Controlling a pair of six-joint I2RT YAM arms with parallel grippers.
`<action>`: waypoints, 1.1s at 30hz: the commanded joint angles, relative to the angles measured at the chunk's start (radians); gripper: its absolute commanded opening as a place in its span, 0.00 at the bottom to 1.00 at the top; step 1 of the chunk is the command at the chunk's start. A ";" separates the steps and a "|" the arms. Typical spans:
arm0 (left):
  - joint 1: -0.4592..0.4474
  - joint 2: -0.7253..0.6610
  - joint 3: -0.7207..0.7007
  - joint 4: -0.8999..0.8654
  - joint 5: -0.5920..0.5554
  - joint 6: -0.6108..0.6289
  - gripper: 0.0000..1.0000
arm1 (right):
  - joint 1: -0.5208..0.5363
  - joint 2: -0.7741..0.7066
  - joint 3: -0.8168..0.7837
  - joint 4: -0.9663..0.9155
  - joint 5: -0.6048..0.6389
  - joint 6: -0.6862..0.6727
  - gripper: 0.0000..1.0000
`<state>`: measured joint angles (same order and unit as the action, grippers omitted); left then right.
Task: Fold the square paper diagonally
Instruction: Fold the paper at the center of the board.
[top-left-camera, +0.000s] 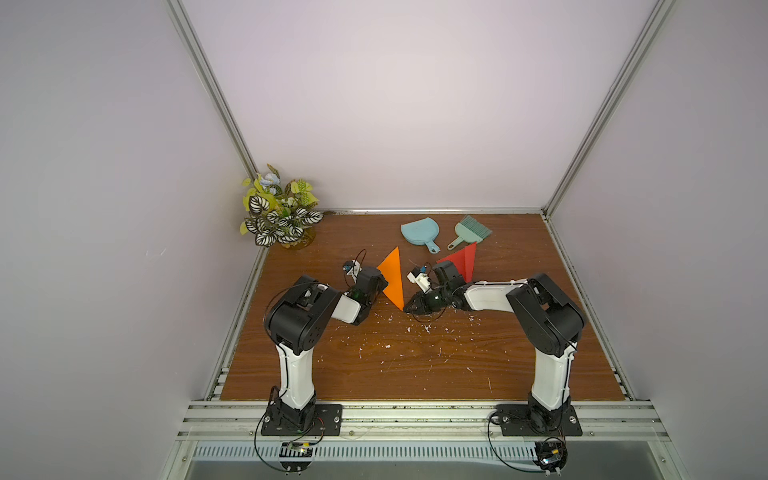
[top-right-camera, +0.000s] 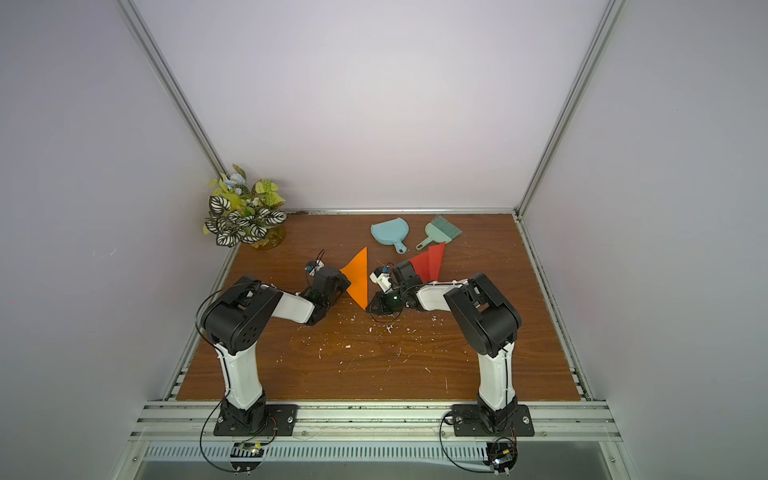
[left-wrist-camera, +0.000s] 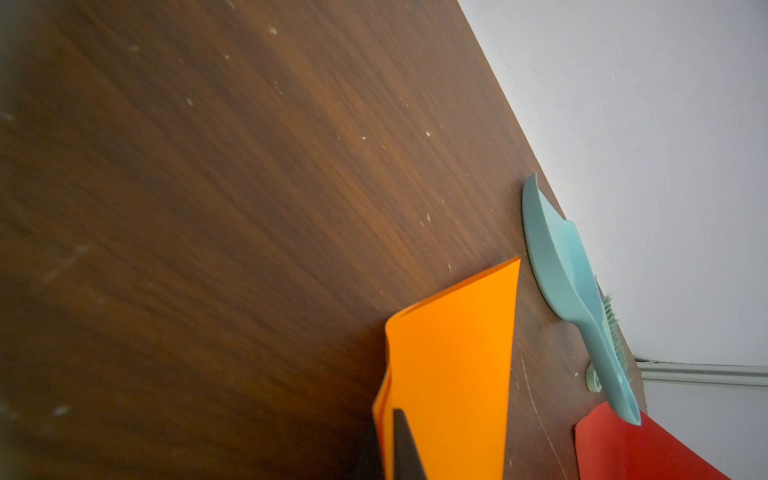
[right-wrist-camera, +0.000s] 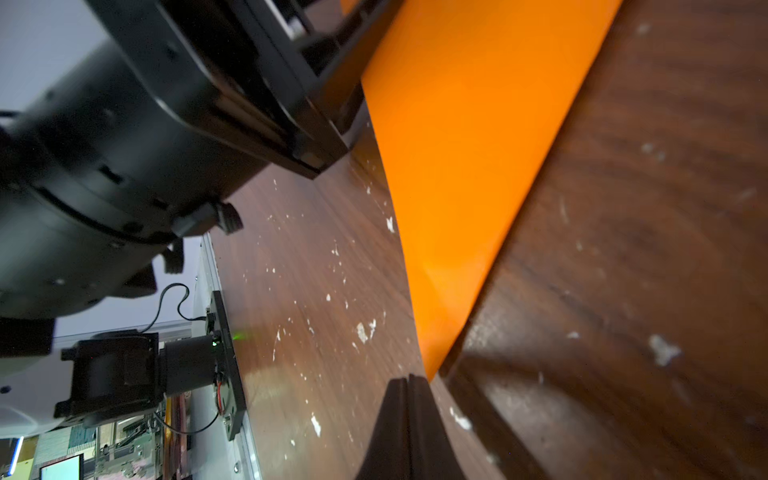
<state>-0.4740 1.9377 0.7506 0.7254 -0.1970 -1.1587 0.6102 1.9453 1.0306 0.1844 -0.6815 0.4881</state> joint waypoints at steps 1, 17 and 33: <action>0.005 -0.008 -0.013 -0.040 -0.021 0.021 0.00 | -0.011 -0.013 0.073 -0.003 0.005 0.001 0.06; 0.005 -0.009 -0.014 -0.039 -0.017 0.016 0.00 | 0.009 0.070 0.049 0.004 0.049 0.016 0.06; 0.005 -0.008 -0.010 -0.040 -0.023 0.015 0.00 | 0.047 -0.009 -0.058 0.008 0.011 -0.012 0.06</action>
<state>-0.4740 1.9377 0.7506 0.7250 -0.2001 -1.1538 0.6441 1.9617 0.9859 0.2382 -0.6624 0.4953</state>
